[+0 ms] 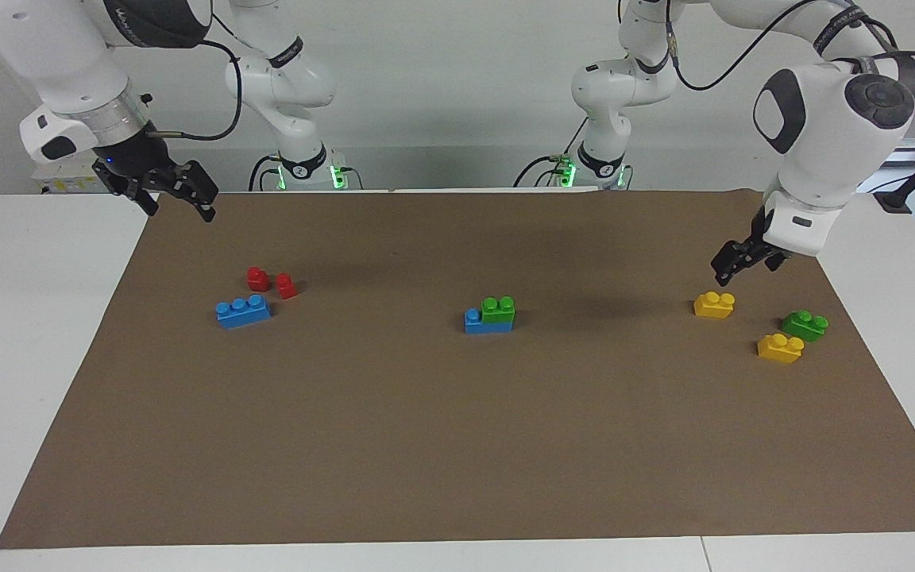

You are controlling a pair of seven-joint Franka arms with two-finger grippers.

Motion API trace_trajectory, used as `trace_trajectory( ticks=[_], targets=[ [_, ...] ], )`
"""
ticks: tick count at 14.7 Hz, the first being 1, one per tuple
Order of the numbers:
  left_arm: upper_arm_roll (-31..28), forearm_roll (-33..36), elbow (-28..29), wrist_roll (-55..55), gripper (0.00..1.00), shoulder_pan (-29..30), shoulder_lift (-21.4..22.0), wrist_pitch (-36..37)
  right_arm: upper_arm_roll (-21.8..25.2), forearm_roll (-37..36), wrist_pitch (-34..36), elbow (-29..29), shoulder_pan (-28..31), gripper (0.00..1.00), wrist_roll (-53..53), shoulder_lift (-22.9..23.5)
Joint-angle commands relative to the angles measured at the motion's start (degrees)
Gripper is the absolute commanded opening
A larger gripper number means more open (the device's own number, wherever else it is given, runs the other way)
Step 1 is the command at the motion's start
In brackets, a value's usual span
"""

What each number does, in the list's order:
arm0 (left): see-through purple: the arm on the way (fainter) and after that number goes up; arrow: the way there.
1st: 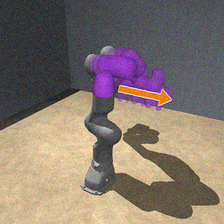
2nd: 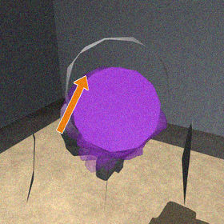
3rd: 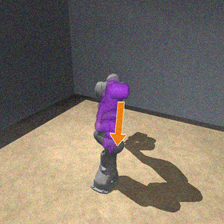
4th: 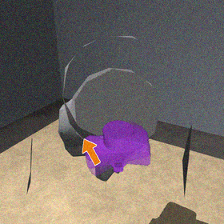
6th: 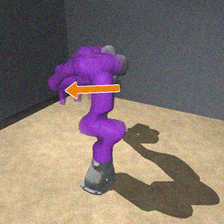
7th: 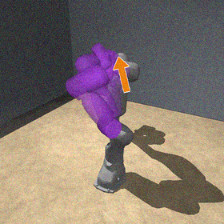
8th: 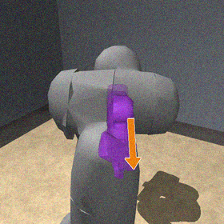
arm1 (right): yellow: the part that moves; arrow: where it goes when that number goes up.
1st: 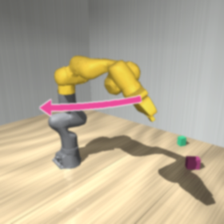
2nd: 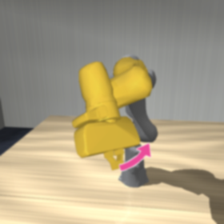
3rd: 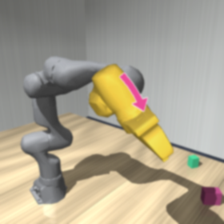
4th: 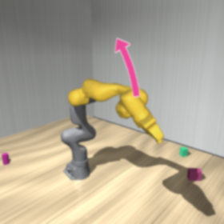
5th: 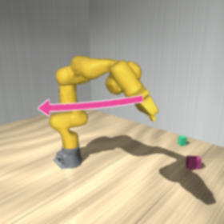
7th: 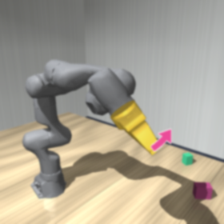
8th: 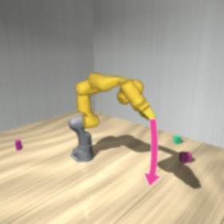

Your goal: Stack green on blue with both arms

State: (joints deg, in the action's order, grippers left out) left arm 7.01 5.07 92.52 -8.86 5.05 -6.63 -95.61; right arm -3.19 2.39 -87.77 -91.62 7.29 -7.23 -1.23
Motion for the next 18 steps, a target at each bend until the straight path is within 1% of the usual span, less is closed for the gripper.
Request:
trace_trajectory(
  ticks=[1,3,4,5,8,10,13,18],
  targets=[
    [0.5,-1.1,-4.8,6.2,1.00,0.5,0.2,8.2,-0.4,-1.3,1.2,1.1,0.9,1.00,1.7,0.6],
    [1.0,-1.2,-6.7,6.3,1.00,0.2,0.3,11.7,-0.4,-1.3,1.9,1.2,1.1,1.00,1.7,0.6],
    [1.2,-1.4,-7.2,6.1,1.00,-0.1,1.2,12.7,-0.4,-1.3,1.8,1.2,1.1,1.00,1.7,0.6],
    [1.2,-1.5,-6.7,6.0,1.00,-0.3,3.4,12.6,-0.4,-1.3,1.7,1.0,1.1,1.00,1.6,0.5],
    [1.1,-1.7,-3.1,5.2,1.00,-0.2,7.2,12.3,-0.4,-1.6,1.6,0.5,1.1,1.00,1.6,0.4],
    [1.0,-3.8,-0.7,3.7,1.00,0.0,9.3,10.7,-0.4,-2.9,1.2,0.5,1.2,1.00,1.8,0.4],
    [1.0,-4.0,-0.5,-0.2,1.00,-0.3,9.4,8.8,-0.5,-3.0,0.9,0.5,1.2,1.00,4.1,0.4],
    [1.2,-4.1,-1.4,0.5,1.00,-0.4,9.0,8.2,-0.5,-3.1,1.5,0.3,0.7,1.00,4.2,0.3]
  ],
)
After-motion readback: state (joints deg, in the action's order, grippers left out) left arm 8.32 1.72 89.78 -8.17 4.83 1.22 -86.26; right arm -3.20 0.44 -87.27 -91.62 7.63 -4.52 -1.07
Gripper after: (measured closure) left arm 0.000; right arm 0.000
